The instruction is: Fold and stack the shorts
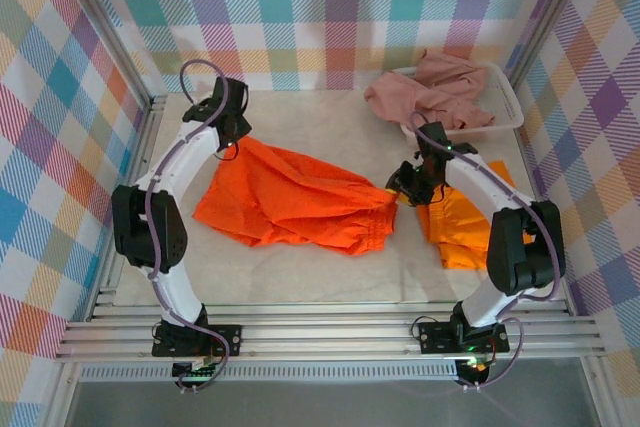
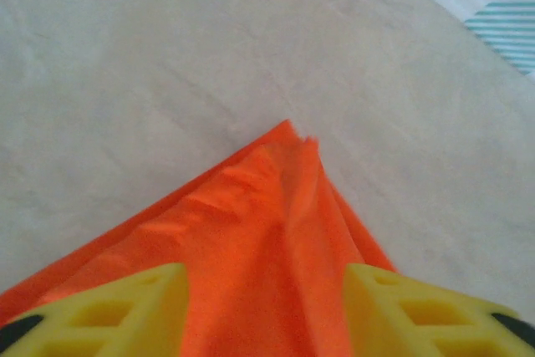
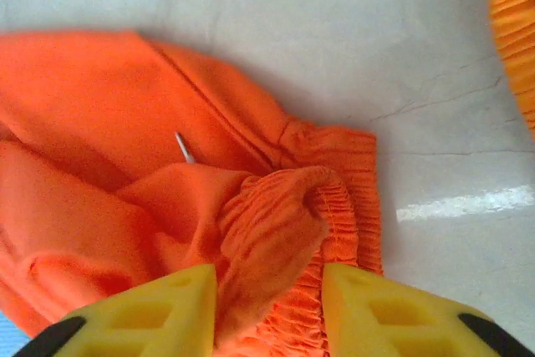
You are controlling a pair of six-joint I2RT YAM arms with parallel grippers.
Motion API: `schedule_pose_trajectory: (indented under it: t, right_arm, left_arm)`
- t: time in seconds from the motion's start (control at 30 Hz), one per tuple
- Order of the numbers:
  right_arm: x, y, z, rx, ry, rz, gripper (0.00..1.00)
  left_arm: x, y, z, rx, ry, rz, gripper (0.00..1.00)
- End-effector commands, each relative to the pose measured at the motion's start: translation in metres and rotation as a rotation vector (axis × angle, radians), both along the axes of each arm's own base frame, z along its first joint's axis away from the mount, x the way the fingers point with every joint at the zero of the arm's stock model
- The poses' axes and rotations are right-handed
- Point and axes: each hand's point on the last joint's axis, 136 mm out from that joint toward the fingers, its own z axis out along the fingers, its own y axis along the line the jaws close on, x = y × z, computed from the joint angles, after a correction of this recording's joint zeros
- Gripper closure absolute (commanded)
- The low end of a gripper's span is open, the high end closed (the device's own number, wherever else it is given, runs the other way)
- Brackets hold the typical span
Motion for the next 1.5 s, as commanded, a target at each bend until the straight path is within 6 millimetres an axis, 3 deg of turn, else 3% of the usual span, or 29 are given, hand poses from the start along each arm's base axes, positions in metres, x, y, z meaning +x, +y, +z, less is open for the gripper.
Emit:
schedule_pose_trajectory:
  t: [0.0, 0.03, 0.07, 0.13, 0.27, 0.37, 0.43, 0.63, 0.8, 0.93, 1.07, 1.27, 1.37, 1.47]
  right_arm:
    - [0.007, -0.005, 0.031, 0.029, -0.09, -0.029, 0.41]
    - [0.006, -0.006, 0.038, 0.028, -0.114, -0.032, 0.36]
    - [0.004, -0.004, 0.046, 0.046, -0.138, -0.029, 0.32]
    - [0.001, 0.012, 0.06, 0.097, -0.183, 0.013, 0.27]
    - [-0.011, 0.069, 0.08, 0.16, -0.226, 0.172, 0.17]
    - [-0.021, 0.108, 0.072, 0.266, -0.165, 0.242, 0.14]
    - [-0.021, 0.122, 0.056, 0.304, -0.126, 0.248, 0.13]
    - [-0.002, 0.116, 0.005, 0.223, -0.019, 0.246, 0.13]
    - [0.017, 0.092, -0.027, 0.199, 0.05, 0.191, 0.13]
    - [0.028, 0.079, -0.042, 0.208, 0.097, 0.182, 0.13]
    - [0.037, 0.065, -0.051, 0.212, 0.132, 0.175, 0.12]
    - [0.034, 0.054, -0.05, 0.222, 0.161, 0.201, 0.09]
    - [0.028, 0.056, -0.039, 0.251, 0.144, 0.218, 0.08]
    - [0.022, 0.069, -0.007, 0.329, 0.052, 0.253, 0.06]
  left_arm:
    - [0.004, -0.007, 0.081, -0.084, -0.224, -0.072, 0.13]
    - [-0.004, -0.008, 0.09, -0.097, -0.245, -0.086, 0.04]
    - [-0.014, -0.009, 0.095, -0.114, -0.256, -0.101, 0.0]
    - [-0.035, -0.015, 0.091, -0.167, -0.237, -0.122, 0.0]
    - [-0.068, -0.041, 0.045, -0.355, -0.162, -0.176, 0.0]
    - [-0.086, -0.058, 0.001, -0.45, -0.097, -0.215, 0.0]
    - [-0.094, -0.067, -0.025, -0.491, -0.062, -0.243, 0.0]
    - [-0.115, -0.082, -0.091, -0.588, 0.018, -0.274, 0.0]
    - [-0.139, -0.065, -0.137, -0.509, 0.099, -0.217, 0.0]
    - [-0.153, -0.047, -0.161, -0.426, 0.154, -0.168, 0.0]
    - [-0.164, -0.026, -0.17, -0.362, 0.177, -0.116, 0.0]
    - [-0.168, -0.009, -0.166, -0.35, 0.172, -0.087, 0.0]
    - [-0.161, -0.014, -0.139, -0.37, 0.094, -0.148, 0.0]
    - [-0.151, -0.025, -0.087, -0.393, -0.039, -0.239, 0.0]
